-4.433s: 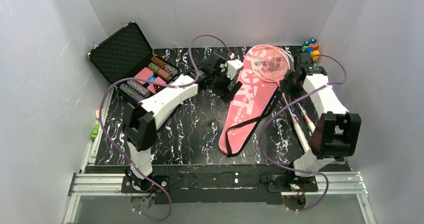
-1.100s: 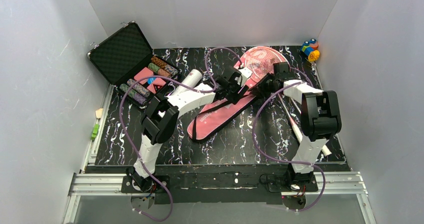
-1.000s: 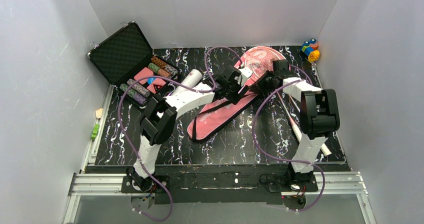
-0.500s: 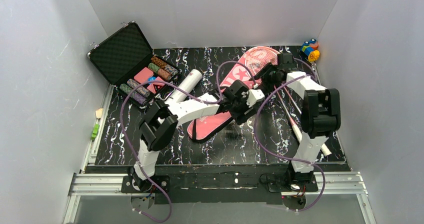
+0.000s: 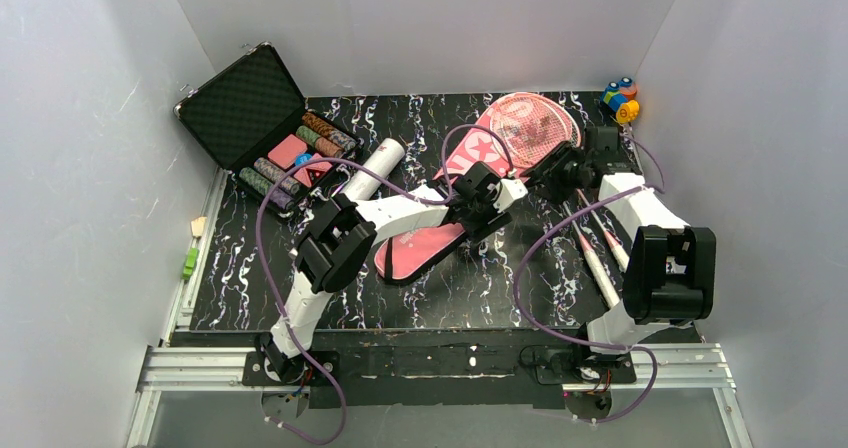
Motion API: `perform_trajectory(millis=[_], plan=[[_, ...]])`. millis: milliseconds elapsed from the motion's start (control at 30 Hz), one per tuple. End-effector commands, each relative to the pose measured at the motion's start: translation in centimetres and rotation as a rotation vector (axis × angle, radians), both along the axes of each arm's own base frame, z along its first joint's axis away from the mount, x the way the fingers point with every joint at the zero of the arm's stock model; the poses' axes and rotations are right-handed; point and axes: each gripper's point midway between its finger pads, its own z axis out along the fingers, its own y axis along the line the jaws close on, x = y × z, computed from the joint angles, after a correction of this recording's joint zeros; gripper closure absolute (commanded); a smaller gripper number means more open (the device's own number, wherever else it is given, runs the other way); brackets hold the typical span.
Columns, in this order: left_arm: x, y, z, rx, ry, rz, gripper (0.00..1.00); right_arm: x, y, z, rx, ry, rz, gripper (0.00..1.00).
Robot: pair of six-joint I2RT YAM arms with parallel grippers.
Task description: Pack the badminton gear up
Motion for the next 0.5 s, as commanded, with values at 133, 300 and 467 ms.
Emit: perform_trajectory(millis=[133, 300, 467], plan=[[1.2, -0.5, 2.4, -0.028, -0.074, -0.017, 0.38, -1.4, 0.3, -0.9, 0.015, 0.003, 0.020, 0.38], [1.6, -0.1, 1.3, -0.006, -0.062, -0.013, 0.38, -1.6, 0.2, -0.1, 0.006, -0.014, 0.021, 0.38], [2.7, 0.8, 0.6, 0.007, -0.039, 0.021, 0.63, -1.9, 0.2, 0.3, 0.006, -0.024, 0.023, 0.39]])
